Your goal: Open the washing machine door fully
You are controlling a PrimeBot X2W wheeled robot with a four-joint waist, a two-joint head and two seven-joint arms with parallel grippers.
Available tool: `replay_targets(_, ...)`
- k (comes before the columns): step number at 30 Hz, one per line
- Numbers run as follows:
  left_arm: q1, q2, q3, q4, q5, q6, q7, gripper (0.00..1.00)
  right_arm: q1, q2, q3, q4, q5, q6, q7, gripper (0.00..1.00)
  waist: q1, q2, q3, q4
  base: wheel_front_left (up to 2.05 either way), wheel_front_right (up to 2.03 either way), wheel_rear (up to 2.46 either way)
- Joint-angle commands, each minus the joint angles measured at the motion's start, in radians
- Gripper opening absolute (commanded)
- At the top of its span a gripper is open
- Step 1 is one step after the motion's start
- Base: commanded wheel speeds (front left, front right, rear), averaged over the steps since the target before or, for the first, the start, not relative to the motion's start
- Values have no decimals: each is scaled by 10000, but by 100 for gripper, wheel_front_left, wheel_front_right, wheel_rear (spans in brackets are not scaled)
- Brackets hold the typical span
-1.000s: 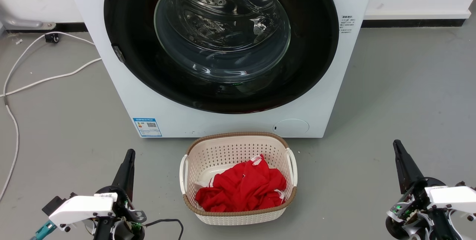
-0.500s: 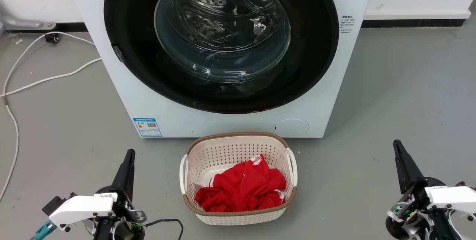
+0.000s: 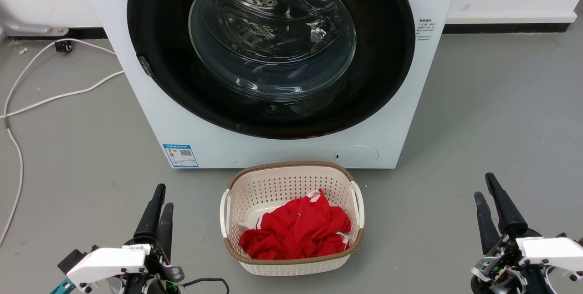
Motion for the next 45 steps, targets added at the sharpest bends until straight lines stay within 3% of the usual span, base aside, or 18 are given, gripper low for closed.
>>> replay_targets(1, -256, 28, -106, -232, 120, -14, -115, 100, -179, -2, 77, -267, -107, 2, -115, 100, 0, 0, 4, 2, 0, 0, 0)
replay_targets(8, -291, 29, -85, -567, 960, -16, -458, 100, -134, 0, 96, -552, -932, 2, -456, 100, 0, 0, 16, 15, 0, 0, 0)
replay_targets(20, -378, 30, 41, -1155, 3474, 0, -976, 100, -88, 3, 197, -1255, -4234, 2, -979, 100, 0, 0, 51, 25, 0, 0, 0)
replay_targets(32, -395, 31, -387, -1501, 6164, 344, -1431, 100, 28, 6, 438, -1593, -7567, 2, -1434, 100, 0, 0, 94, 32, 0, 0, 0)
replay_targets(45, -404, 32, -671, -1540, 8643, 537, -1866, 100, 186, 10, 393, -1692, -9965, 2, -1871, 100, 0, 0, 104, 32, 0, 0, 0)
